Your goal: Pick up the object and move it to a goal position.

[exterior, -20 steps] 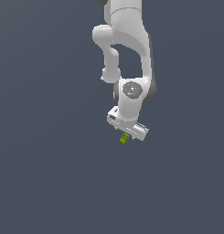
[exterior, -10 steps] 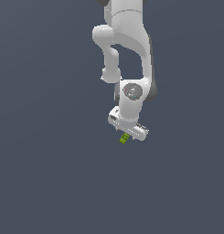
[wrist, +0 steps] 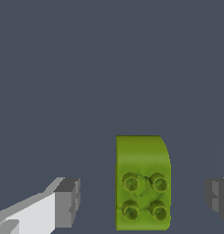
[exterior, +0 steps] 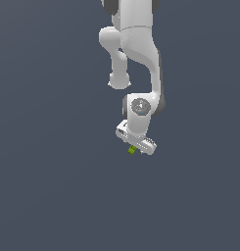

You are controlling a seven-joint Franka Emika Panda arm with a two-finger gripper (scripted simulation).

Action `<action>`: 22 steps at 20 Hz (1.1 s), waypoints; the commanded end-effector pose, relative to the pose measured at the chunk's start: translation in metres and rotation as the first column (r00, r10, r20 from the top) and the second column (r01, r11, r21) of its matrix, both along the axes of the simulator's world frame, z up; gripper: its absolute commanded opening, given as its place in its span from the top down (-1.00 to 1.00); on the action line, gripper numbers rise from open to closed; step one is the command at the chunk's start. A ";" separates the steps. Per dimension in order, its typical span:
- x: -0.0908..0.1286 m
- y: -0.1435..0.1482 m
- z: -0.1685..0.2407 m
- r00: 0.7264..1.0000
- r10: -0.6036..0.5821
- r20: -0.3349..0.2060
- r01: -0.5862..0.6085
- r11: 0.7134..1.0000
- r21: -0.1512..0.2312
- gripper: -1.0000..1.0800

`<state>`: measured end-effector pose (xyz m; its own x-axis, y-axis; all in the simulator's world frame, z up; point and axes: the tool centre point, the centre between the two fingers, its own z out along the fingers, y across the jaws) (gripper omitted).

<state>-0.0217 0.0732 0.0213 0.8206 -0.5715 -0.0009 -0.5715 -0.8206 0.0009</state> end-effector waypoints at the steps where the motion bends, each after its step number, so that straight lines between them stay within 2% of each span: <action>1: 0.001 0.000 -0.007 1.000 0.000 0.001 0.000 1.000 0.000 -0.92; 4: 0.001 0.000 -0.009 1.000 -0.001 0.001 0.001 1.000 0.000 -0.92; 5: 0.001 0.000 -0.009 1.000 -0.001 0.001 0.001 1.000 0.000 1.00; 16: 0.001 0.001 -0.008 1.000 0.000 0.001 0.000 1.000 0.000 1.00; 22: 0.006 0.019 0.004 1.000 0.000 0.001 0.000 1.000 0.000 1.00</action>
